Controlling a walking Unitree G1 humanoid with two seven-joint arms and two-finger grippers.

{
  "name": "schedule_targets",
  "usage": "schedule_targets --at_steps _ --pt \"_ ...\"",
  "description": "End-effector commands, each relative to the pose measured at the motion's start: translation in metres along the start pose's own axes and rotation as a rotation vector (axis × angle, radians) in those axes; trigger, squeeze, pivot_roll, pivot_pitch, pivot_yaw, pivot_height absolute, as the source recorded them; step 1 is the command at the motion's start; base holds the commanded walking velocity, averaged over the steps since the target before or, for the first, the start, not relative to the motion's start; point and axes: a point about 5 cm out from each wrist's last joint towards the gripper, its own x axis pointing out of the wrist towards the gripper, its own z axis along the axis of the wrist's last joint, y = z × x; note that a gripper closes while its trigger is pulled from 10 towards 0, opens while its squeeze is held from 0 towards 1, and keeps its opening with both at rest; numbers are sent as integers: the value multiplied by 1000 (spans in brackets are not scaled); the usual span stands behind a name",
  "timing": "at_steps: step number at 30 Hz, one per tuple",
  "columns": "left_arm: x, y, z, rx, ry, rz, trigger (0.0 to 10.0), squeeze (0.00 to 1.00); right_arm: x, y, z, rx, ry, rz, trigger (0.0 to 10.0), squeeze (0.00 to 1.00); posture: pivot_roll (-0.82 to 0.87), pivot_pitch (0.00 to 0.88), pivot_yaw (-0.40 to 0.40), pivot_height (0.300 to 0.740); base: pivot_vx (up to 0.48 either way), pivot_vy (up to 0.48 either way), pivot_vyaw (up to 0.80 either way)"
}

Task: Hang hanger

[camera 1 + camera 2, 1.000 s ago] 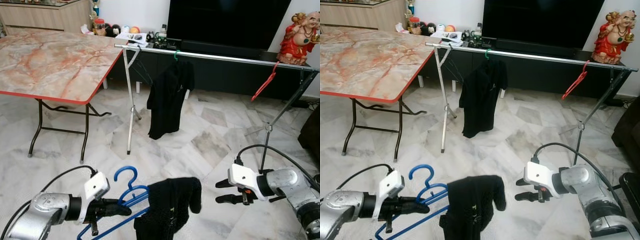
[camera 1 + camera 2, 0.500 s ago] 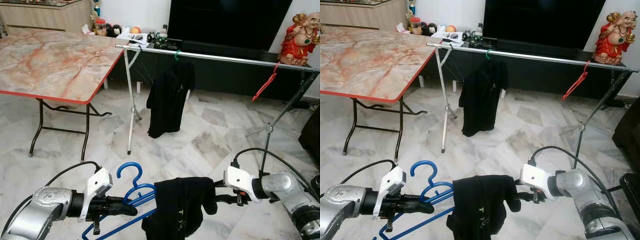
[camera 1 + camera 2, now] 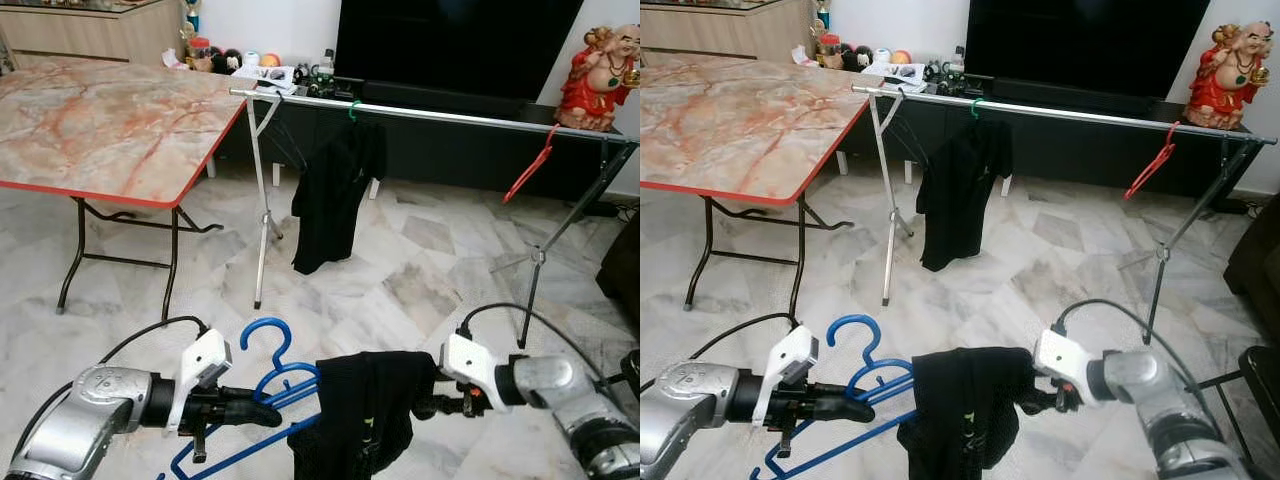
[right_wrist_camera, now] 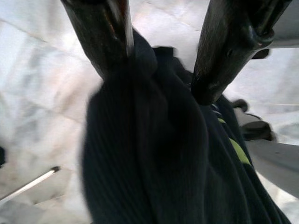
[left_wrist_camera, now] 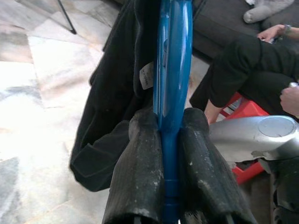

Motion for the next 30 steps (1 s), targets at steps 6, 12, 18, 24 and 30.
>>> schedule_targets --at_steps 6,12,18,24,30 --pt "6 -2 23 69 -61 -41 0 0 11 4 -1 35 -21 -41 10000 0 118 17 -105 740 0 0 0" --pt "12 -3 28 81 -83 -54 0 0 22 9 2 69 -87 -59 10000 0 121 19 -104 740 0 0 0" --pt "14 -3 32 87 -92 -55 0 0 28 13 3 94 -115 -57 0 0 122 23 -105 740 0 0 0" --pt "13 -2 33 89 -98 -50 0 0 28 11 5 107 -141 -80 0 0 123 29 -106 740 0 0 0" --pt "13 -2 33 91 -97 -49 0 0 28 10 11 110 -182 -66 0 0 124 31 -106 740 0 0 0"
